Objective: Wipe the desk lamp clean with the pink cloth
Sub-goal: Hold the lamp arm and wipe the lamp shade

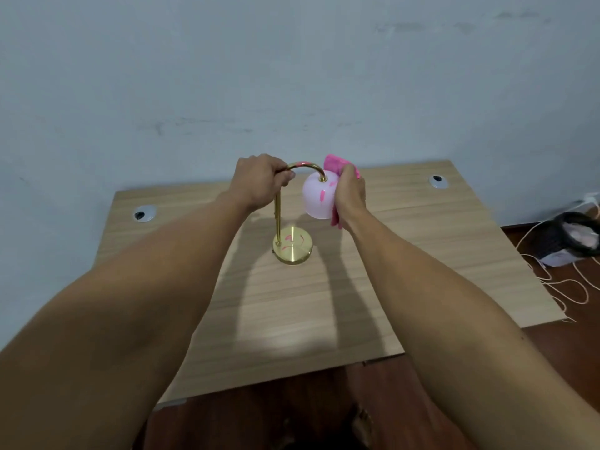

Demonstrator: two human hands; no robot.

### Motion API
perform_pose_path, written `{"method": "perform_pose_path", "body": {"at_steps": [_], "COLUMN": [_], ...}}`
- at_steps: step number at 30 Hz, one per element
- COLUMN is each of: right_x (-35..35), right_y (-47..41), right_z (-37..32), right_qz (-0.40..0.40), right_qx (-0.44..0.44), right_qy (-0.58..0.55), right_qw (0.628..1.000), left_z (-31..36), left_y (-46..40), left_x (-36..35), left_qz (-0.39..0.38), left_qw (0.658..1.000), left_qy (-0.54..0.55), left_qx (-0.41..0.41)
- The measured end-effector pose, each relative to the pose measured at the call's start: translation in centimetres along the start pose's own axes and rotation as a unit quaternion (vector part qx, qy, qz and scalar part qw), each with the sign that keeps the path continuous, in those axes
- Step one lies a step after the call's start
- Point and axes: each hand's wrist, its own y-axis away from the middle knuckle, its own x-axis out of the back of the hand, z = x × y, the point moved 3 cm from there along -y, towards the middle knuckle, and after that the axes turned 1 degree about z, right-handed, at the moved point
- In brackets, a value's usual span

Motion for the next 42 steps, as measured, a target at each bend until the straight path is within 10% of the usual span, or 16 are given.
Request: {"method": "perform_pose_path", "body": {"at_steps": [5,13,17,24,42], "right_x": [-1.2,-0.7,-1.9,-0.2,-1.2], "right_y": [1.2,0.3,3.6,7.4,4.2], "right_z": [1.0,0.8,2.0,7.5,6.4], "right_qz": [-0.035,0.023,0.01,0.023,0.013], "right_qx": [0.179,-0.005,0.236,0.337,0.272], "right_qy": [0.092,-0.037,0.138,0.293,0.257], "right_qw": [0.979,0.999,0.962,0.894,0.928], "left_z": [0.0,0.2,0.2,0.5,0.2], "left_y": [0.3,0.4,0.5,0.6,0.2], "left_x": [0.0,0.1,0.1,0.1,0.4], "left_qz": [0.003,0.004,0.006,0.009,-0.021], "left_qw": [1.0,1.0,1.0,0.999,0.999], "left_qy": [0.009,0.015,0.019,0.029,0.041], "left_qx": [-0.002,0.005,0.005,0.013,0.016]}}
